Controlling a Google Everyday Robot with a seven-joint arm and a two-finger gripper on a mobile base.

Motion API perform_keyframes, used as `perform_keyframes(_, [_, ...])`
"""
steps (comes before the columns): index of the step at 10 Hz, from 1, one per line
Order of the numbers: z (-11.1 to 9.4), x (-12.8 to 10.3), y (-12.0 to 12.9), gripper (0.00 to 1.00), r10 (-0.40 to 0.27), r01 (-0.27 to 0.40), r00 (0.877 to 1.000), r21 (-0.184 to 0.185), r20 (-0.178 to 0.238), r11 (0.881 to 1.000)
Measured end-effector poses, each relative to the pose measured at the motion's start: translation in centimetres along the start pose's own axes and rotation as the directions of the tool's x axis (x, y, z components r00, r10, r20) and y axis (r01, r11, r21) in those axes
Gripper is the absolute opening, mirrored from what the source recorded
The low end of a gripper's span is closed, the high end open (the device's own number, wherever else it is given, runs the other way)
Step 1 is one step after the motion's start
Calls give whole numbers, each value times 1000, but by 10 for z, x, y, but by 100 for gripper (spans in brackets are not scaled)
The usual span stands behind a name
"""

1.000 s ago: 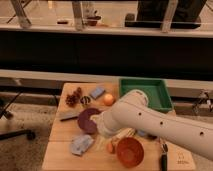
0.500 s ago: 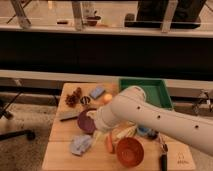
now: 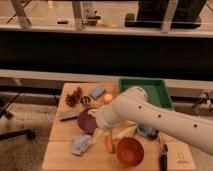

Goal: Place eraser in plastic cup

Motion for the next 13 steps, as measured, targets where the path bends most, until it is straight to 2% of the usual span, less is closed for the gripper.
perform_keyframes(4, [17,-15,-6,80,26,-27,999,25,24,999])
perform_keyframes(6, [34,-28,-9,80,23,-24,999,20,38,1000])
perform_keyframes(10, [54,-44,-19,80,16,-17,999,21,50,1000])
perform_keyframes(13, [68,-53,-36,80,28,-29,998,30,53,999])
